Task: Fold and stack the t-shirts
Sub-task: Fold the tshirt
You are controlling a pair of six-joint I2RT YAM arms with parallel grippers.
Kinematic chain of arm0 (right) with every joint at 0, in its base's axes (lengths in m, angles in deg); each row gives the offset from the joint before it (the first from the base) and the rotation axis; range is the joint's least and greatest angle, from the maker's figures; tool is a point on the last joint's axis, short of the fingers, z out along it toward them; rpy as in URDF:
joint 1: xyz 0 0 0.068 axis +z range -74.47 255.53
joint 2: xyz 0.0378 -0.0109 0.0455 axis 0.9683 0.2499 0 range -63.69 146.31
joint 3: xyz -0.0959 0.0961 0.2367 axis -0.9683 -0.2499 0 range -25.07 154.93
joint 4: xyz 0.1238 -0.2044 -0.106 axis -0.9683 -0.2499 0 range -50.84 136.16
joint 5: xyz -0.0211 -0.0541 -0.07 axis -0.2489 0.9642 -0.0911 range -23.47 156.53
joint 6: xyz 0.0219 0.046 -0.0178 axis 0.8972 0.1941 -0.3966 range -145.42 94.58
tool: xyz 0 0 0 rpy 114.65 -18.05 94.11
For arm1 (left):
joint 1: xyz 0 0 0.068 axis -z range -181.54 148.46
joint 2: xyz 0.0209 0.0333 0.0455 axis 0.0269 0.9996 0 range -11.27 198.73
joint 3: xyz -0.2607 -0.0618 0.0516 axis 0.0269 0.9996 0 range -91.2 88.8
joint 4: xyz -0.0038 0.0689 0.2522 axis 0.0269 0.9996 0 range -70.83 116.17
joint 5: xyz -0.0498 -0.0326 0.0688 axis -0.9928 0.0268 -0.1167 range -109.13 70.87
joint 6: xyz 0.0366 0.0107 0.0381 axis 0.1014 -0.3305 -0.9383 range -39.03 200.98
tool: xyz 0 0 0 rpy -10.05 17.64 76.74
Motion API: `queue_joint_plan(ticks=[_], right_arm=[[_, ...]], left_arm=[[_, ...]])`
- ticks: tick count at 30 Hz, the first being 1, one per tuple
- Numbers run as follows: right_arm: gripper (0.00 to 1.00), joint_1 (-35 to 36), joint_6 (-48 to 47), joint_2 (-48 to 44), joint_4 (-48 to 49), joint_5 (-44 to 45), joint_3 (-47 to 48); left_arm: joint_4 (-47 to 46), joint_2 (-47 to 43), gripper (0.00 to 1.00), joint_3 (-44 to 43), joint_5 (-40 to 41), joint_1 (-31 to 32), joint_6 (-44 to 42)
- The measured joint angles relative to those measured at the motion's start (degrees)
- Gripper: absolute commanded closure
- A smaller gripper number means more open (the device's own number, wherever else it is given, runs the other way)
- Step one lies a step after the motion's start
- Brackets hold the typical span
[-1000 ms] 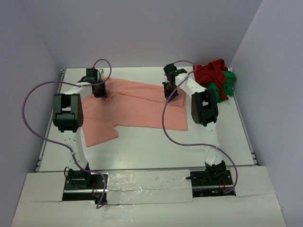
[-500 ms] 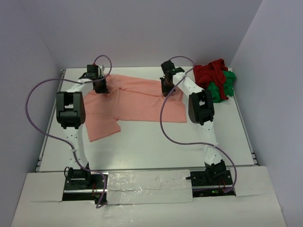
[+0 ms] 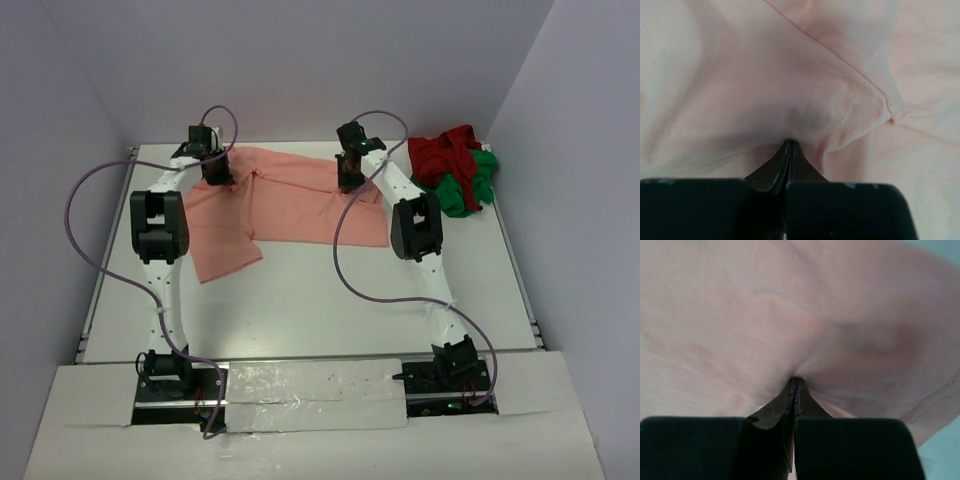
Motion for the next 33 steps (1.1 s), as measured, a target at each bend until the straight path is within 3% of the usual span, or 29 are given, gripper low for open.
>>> queue_joint_plan(ticks=[8, 28, 33], right_arm=[[1.0, -1.03, 0.48, 1.07, 1.4, 1.68, 1.95], [1.0, -9.05, -2.51, 0.96, 0.15, 4.92, 1.79], [1.0, -9.64, -2.97, 0.74, 0.17, 4.55, 1.4]], left_arm=[[1.2, 1.25, 1.0, -2.36, 0.33, 0.09, -0.2], [-1.97, -4.02, 1.0, 6.71, 0.9, -1.75, -4.87], [-2.16, -6.14, 0.87, 10.12, 0.04, -2.03, -6.38]])
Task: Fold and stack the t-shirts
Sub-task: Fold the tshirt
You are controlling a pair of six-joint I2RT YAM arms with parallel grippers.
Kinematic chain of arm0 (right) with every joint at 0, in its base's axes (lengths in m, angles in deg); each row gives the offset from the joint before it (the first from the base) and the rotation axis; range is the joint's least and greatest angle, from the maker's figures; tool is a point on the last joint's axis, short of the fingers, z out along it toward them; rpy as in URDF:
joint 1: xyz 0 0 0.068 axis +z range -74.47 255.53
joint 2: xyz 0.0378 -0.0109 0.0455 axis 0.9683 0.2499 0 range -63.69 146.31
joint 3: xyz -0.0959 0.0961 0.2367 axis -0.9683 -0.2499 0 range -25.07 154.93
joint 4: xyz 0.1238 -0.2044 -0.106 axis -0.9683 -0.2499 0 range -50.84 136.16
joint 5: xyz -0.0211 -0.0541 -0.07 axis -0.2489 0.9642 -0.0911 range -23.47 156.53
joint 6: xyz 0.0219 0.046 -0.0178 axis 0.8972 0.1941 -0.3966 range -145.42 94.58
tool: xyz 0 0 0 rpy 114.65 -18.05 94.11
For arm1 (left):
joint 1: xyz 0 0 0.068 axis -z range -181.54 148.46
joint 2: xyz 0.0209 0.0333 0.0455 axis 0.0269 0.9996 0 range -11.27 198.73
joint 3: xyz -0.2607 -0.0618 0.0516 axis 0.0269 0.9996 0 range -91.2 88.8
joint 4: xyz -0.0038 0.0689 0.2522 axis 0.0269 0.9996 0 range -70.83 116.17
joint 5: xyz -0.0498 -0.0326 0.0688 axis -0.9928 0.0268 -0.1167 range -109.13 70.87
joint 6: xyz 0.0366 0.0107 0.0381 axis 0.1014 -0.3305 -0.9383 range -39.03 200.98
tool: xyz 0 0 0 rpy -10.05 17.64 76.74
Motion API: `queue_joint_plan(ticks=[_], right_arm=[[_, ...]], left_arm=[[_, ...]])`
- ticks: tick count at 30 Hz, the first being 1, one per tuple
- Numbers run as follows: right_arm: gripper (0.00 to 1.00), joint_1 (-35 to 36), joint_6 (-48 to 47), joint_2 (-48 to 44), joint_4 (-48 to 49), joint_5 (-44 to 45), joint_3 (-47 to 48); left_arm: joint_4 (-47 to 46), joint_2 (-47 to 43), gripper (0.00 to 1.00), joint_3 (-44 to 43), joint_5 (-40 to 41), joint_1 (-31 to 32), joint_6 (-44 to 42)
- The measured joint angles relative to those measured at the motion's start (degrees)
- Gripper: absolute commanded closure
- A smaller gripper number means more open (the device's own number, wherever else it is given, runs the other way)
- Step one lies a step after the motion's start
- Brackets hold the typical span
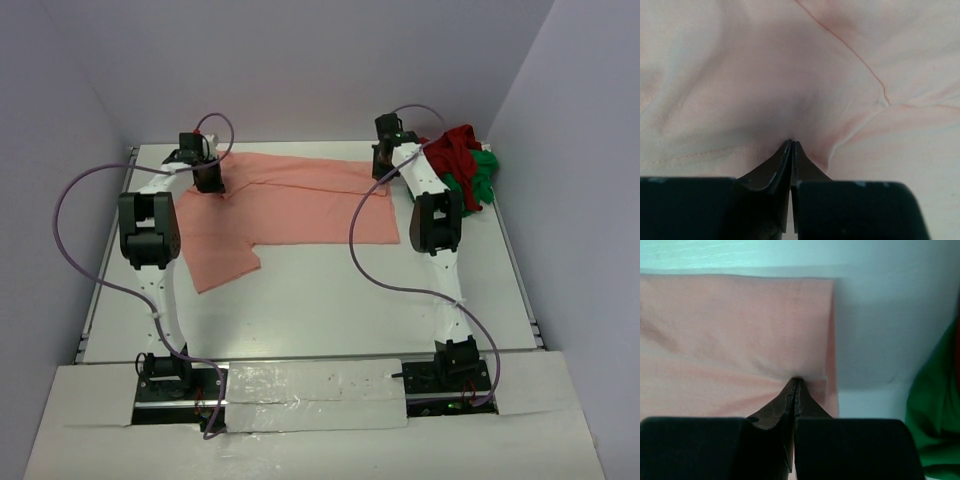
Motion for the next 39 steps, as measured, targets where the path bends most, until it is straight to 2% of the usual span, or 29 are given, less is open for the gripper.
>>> queue_joint_plan(ticks=[10, 13, 14, 16, 18, 20, 24, 33, 39], right_arm=[[1.0, -6.38, -2.47, -1.18, 0.13, 1.46, -2.4], [1.0, -8.33, -2.8, -2.1, 0.96, 1.97, -4.11], [0.96, -8.66, -2.91, -2.71, 1.64, 1.86, -5.38], [0.9, -8.66, -3.28, -4.5, 3.13, 1.31, -8.46], [0.59, -7.96, -3.91, -7.41, 4.72, 0.48, -13.42], [0.46, -6.93, -4.85, -11.32, 6.93, -0.72, -19.61], [0.45, -3.76, -6.12, -20.7, 10.03, -2.25, -30.14], [0.45, -0.76, -7.21, -41.35, 12.9, -4.92, -42.69], [0.45, -1.4, -7.96, -46.25, 12.46, -4.44, -48.52]], left_arm=[[1.01, -2.29, 0.84, 3.04, -1.05, -0.59, -3.06], [1.42, -2.6, 0.73, 3.21, -1.05, -0.83, -3.32], [1.4, -2.8, 0.64, 3.45, -0.98, -0.83, -3.41], [1.27, -3.56, 0.56, 4.33, -0.96, -0.85, -3.37], [1.18, -4.68, 0.46, 5.55, -0.26, -0.79, -3.32], [1.03, -6.56, 0.43, 7.34, 0.5, -0.79, -3.1], [1.2, -12.44, 0.42, 10.08, 1.29, -0.79, -2.86], [7.56, -33.7, 0.45, 14.16, -2.08, -1.03, -3.08], [17.38, -40.92, 0.52, 23.58, -5.25, -3.78, -6.64]])
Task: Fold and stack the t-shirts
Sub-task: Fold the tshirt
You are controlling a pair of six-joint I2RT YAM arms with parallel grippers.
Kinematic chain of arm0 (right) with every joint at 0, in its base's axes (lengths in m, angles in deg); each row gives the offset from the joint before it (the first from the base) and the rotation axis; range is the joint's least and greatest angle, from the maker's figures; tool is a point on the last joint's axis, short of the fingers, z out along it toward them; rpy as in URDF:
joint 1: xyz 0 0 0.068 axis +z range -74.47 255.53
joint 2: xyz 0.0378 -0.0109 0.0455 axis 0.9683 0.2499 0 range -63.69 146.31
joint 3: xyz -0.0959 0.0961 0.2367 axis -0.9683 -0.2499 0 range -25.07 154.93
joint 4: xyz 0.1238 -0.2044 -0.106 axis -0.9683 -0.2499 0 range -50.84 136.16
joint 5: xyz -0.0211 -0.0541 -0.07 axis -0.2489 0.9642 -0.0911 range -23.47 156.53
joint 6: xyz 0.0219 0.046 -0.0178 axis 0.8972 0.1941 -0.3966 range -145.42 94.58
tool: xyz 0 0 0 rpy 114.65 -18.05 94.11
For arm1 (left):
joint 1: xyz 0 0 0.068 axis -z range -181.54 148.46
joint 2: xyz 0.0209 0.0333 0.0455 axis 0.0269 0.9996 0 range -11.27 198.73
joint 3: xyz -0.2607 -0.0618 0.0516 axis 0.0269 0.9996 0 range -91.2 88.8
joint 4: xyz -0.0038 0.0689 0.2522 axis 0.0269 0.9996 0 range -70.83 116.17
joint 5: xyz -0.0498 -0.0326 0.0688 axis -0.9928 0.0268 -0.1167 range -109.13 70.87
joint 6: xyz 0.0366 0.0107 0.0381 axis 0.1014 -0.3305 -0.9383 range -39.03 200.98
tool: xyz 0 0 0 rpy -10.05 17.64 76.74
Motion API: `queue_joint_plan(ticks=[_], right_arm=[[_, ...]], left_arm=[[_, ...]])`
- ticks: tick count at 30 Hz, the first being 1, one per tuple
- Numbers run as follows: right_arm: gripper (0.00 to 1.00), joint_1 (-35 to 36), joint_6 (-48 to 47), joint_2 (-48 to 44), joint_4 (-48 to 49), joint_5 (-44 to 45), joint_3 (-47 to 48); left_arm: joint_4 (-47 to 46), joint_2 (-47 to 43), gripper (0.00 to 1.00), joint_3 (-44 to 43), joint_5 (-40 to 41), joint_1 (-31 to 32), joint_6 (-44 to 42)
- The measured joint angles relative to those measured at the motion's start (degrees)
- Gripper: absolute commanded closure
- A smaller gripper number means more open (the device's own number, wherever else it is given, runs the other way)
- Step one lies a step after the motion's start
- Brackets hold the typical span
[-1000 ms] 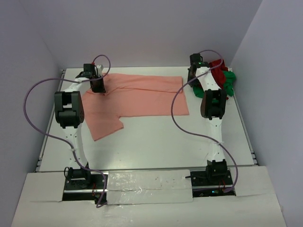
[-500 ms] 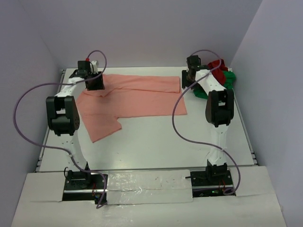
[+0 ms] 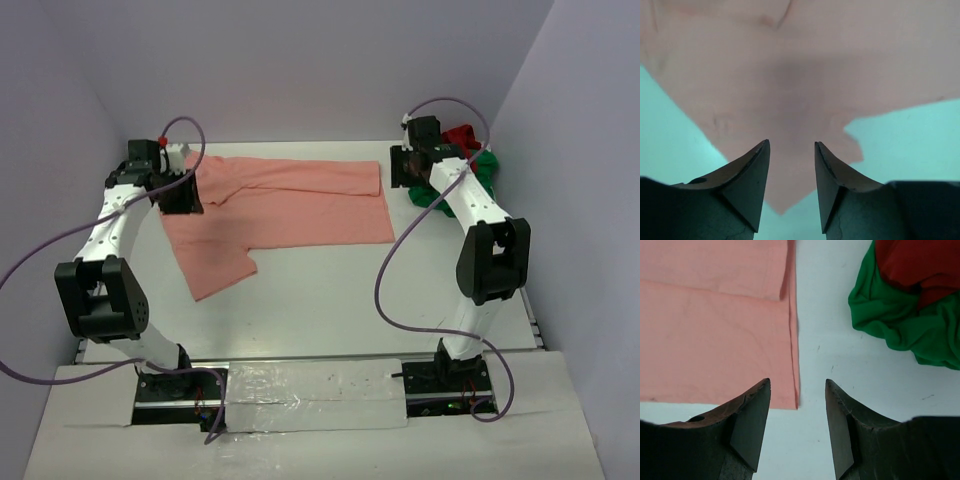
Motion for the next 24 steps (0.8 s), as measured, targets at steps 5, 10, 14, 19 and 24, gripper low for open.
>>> queue_joint_plan(ticks=[5, 10, 14, 19, 24], right_arm=[[0.45, -0.26, -0.61, -0.48, -1.05, 0.0, -1.86], [0.45, -0.61, -0.87, -0.87, -1.01, -0.11, -1.86], [0.45, -1.36, -1.07, -0.9, -1.03, -0.35, -1.86], [0.46, -2.97, -1.07, -0.9, -1.31, -2.12, -1.86], [0.46, -3.65, -1.03, -0.9, -1.49, -3.3, -1.86]], left_arm=[[8.04, -0.33, 0.51, 7.54, -0.35, -3.93, -5.42], [12.09, -0.87, 0.52, 13.16, -0.66, -4.79, -10.99], [15.37, -3.02, 0.5, 17.09, -0.55, -4.76, -14.67], [17.42, -7.93, 0.5, 20.7, 2.1, -4.57, -17.79], [17.75, -9.84, 0.5, 26.86, 3.76, -4.04, -19.67]])
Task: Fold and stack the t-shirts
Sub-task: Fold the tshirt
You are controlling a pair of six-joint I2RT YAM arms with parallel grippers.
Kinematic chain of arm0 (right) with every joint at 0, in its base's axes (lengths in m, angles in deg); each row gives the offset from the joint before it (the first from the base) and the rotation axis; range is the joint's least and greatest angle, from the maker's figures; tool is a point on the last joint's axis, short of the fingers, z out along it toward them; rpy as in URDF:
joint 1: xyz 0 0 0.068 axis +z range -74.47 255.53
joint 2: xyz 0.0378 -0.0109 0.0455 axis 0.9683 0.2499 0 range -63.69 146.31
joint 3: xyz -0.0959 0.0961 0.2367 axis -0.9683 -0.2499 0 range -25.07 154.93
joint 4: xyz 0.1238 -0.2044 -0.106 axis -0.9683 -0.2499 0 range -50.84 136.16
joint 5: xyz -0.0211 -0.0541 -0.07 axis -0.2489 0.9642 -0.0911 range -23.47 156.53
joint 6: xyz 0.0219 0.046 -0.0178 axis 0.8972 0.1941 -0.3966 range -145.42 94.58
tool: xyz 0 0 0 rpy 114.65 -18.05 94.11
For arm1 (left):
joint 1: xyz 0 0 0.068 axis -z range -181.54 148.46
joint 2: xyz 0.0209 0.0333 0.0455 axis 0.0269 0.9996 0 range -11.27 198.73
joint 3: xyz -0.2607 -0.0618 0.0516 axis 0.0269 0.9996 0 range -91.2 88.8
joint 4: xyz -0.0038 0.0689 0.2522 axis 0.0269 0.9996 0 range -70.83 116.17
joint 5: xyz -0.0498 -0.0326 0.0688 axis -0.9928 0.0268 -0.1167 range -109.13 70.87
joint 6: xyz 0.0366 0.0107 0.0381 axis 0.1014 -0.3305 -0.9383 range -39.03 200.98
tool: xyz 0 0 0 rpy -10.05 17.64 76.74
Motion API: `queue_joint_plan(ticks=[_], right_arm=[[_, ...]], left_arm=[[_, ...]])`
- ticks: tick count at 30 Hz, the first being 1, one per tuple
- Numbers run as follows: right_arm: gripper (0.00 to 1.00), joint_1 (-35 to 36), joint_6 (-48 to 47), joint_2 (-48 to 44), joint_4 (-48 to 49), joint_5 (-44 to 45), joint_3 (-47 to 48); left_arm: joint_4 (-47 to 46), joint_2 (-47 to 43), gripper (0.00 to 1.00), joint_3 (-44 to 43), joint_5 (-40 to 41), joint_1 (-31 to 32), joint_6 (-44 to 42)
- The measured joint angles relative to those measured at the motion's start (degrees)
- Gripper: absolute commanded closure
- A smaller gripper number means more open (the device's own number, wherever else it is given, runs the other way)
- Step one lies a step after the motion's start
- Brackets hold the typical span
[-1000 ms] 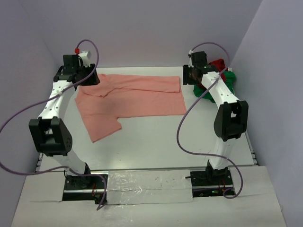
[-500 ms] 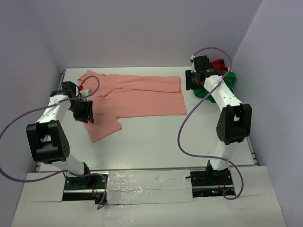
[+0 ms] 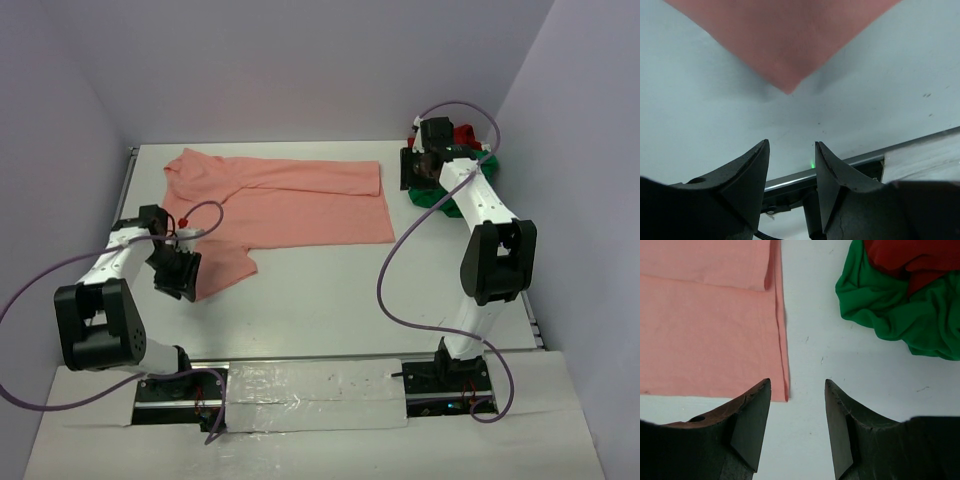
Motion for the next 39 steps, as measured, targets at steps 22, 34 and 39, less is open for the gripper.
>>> queue_joint_plan(ticks=[22, 34, 39], right_arm=[[0.47, -0.31, 0.0, 0.0, -1.33, -4.68, 0.04], [0.48, -0.33, 0.0, 0.0, -2.86, -5.7, 0.42], [0.48, -0.33, -0.02, 0.02, -4.57, -6.93, 1.16]], left_arm=[[-10.16, 2.93, 0.53, 5.49, 3.61, 2.91, -0.87], [-12.46, 5.64, 0.55, 5.49, 2.75, 3.91, 0.22], [-13.33, 5.77, 0.64, 6.1, 2.75, 4.09, 0.68]])
